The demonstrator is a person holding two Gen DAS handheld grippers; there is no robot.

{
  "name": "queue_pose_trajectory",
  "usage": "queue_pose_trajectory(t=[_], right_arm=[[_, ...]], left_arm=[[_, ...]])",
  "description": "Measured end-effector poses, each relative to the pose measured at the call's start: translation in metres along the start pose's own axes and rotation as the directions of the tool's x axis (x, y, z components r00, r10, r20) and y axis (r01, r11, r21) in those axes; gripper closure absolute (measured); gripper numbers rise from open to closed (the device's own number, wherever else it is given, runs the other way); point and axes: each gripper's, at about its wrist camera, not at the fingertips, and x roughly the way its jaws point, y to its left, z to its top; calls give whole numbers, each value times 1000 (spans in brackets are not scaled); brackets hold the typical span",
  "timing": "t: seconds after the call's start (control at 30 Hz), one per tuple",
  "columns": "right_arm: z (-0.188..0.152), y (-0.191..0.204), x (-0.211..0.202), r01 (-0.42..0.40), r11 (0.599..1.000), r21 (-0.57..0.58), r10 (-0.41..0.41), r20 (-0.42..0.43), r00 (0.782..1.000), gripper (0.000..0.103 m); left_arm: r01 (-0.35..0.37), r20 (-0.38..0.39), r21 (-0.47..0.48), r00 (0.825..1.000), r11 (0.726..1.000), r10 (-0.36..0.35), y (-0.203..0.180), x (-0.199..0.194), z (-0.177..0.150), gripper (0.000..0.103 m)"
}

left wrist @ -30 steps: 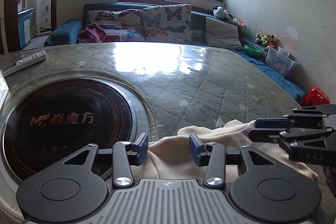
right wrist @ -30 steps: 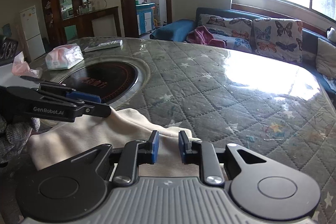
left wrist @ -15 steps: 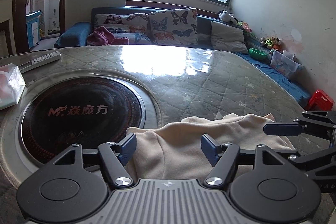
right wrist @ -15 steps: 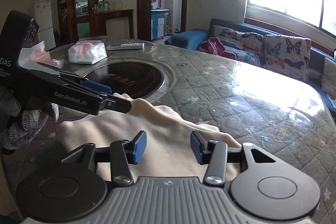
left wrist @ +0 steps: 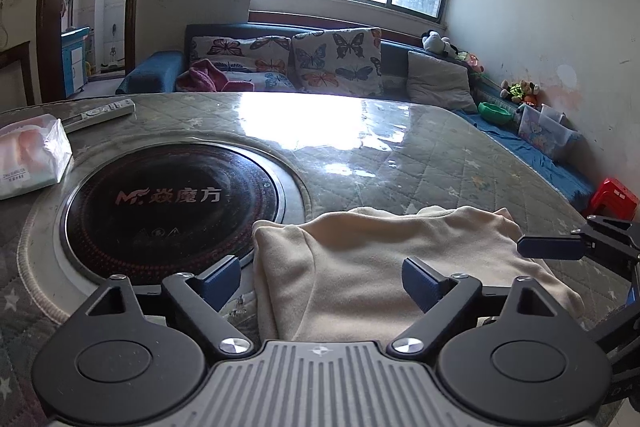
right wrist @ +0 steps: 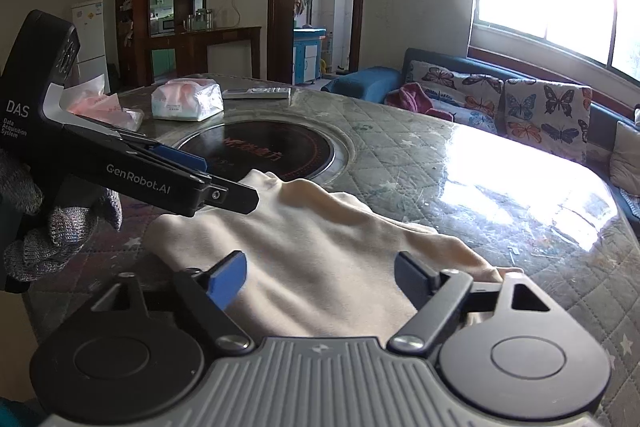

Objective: Fold clothes
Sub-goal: 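Open both tools and withdraw from the folded shirt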

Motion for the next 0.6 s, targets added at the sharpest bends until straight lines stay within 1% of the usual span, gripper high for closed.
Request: queue_pose_trajectory(t=[0.07, 0.13, 0.27, 0.33, 0.6], right_arm=[[-1, 2, -3, 3, 1000, 2, -3, 5, 1000, 17], [-3, 5, -6, 6, 1000, 3, -7, 10, 1000, 12], [-6, 10, -11, 13, 1000, 1, -13, 21, 1000, 7], [-7, 11, -13, 12, 1000, 8, -12, 27, 1000, 2], [-11, 15, -23, 4, 999, 38, -6, 51, 999, 0]], left_arm=[[-1, 7, -3, 1000, 1000, 1, 0, -4, -2, 10], [-2, 14, -6, 1000, 1000, 2, 0, -8, -4, 8], [-4, 28, -3, 1000, 1000, 4, -2, -16, -9, 4], [-6, 35, -4, 999, 1000, 6, -2, -19, -10, 1], [-10, 67, 0, 998, 1000, 10, -6, -33, -17, 0]])
